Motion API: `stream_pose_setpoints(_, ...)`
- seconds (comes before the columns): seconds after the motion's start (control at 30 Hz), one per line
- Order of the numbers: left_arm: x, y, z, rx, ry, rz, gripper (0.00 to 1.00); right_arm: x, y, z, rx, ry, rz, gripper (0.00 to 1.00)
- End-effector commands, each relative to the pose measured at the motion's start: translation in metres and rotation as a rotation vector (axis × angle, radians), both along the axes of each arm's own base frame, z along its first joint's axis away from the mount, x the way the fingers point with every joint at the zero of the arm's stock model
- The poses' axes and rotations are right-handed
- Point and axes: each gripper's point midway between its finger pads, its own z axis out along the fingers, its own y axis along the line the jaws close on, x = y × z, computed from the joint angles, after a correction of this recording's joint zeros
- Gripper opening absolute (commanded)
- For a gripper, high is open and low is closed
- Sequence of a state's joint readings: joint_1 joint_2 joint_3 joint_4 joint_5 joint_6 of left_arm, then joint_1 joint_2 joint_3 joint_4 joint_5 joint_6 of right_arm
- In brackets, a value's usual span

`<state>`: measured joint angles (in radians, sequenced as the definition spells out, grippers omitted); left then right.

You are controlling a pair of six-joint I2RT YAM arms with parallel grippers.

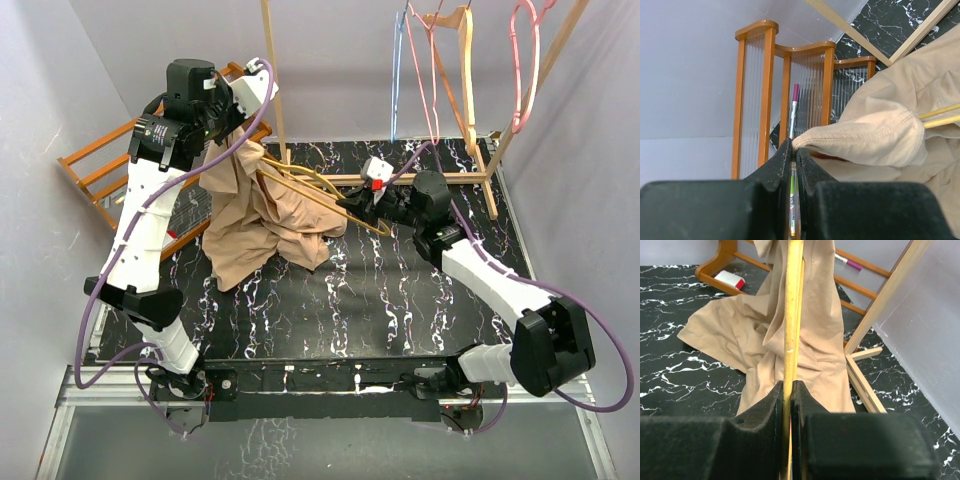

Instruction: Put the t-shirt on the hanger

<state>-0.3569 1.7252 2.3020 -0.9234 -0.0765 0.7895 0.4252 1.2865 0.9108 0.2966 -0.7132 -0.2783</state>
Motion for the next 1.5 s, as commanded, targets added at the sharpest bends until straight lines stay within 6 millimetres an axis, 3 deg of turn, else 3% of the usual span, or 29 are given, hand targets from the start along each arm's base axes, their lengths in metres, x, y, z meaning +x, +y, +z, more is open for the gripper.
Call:
stream_pose_setpoints(0.0, -0.008, 0.008, 0.051, -0.03, -0.157, 0.013, 0.0, 0.008, 0.003, 0.001, 0.001, -0.004, -0.023, 0.08)
stream_pose_setpoints(0.2, -0.009, 0.007, 0.043, -0.036, -0.127, 0.009, 0.0, 0.037, -0.024, -0.002, -0.015, -0.023, -0.267, 0.08)
stream_pose_setpoints(0.5, -0.019, 0.004, 0.007, -0.042, -0.027, -0.004, 0.0, 0.045, -0.05, 0.05, 0.073, -0.135, -0.43, 0.08)
stream_pose_setpoints(0.67, -0.018, 0.001, 0.003, -0.056, -0.015, -0.009, 0.0, 0.038, -0.035, 0.054, 0.05, -0.141, -0.327, 0.08)
stream_pose_setpoints(0.87, -0.013, 0.0, 0.006, -0.06, -0.033, -0.006, 0.0, -0.004, 0.001, 0.031, -0.006, -0.099, -0.002, 0.08)
stream_pose_setpoints(0.97, -0.01, -0.001, 0.008, -0.063, -0.04, -0.005, 0.0, -0.015, 0.011, 0.02, -0.04, -0.058, 0.088, 0.08)
stream_pose_setpoints(1.1, -0.011, -0.004, 0.009, -0.076, -0.03, -0.012, 0.0, -0.01, 0.009, 0.023, -0.023, -0.074, 0.056, 0.08)
stream_pose_setpoints(1.3, -0.016, -0.01, 0.022, -0.117, -0.03, -0.025, 0.0, 0.015, 0.007, 0.019, -0.023, -0.073, -0.083, 0.08)
stream_pose_setpoints(1.47, -0.029, -0.026, 0.023, -0.131, -0.003, -0.066, 0.0, 0.017, 0.014, 0.02, 0.011, -0.095, -0.103, 0.08)
